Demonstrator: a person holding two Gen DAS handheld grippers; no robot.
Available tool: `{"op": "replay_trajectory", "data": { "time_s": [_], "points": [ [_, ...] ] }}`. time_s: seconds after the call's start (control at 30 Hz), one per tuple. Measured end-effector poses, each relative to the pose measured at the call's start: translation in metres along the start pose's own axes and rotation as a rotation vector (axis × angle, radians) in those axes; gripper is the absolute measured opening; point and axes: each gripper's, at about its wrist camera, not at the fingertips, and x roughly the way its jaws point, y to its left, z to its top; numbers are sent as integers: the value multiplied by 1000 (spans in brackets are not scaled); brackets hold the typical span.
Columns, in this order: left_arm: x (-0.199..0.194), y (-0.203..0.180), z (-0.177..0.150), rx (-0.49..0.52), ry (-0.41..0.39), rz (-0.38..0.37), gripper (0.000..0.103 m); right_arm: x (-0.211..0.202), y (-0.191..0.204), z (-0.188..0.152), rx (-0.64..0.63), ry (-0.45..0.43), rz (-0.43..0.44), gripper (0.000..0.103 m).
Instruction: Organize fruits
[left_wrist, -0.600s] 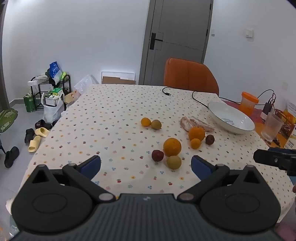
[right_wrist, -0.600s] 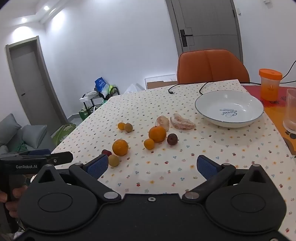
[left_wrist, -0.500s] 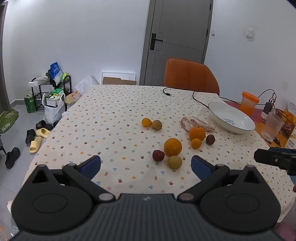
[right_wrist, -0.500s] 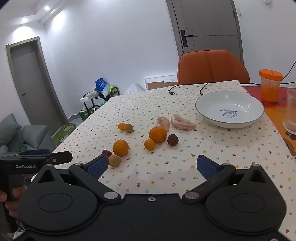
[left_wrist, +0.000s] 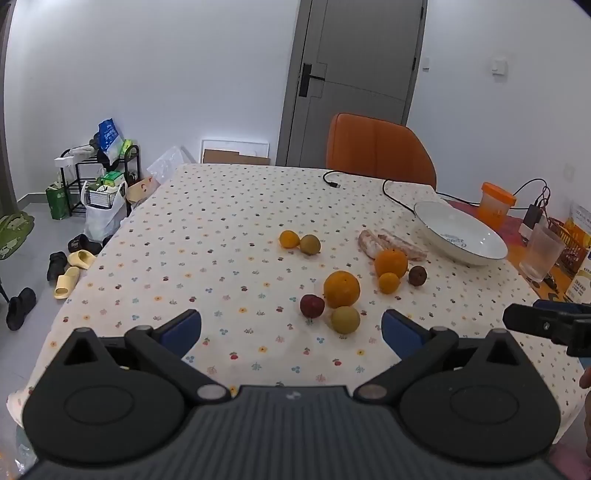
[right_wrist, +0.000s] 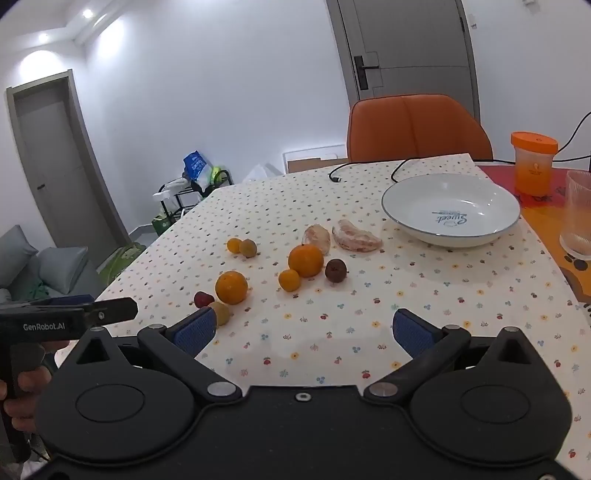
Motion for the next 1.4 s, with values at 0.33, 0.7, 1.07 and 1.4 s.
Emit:
{"op": "replay_trajectory", "data": {
  "time_s": [0.33, 0.7, 1.07, 1.4],
  "points": [
    [1, -2, 1, 14, 3, 2, 103, -1, -4, -1, 0, -9, -7, 103],
    [-6, -4, 2, 25, -6, -11, 103, -7, -3, 0, -1, -28, -18, 103],
    [-6, -4, 2, 25, -8, -12, 103, -5, -4, -3, -1, -16, -19, 103],
    [-5, -4, 1, 25, -5, -11, 103, -5, -5, -2, 3, -17, -18, 103]
  ]
}}
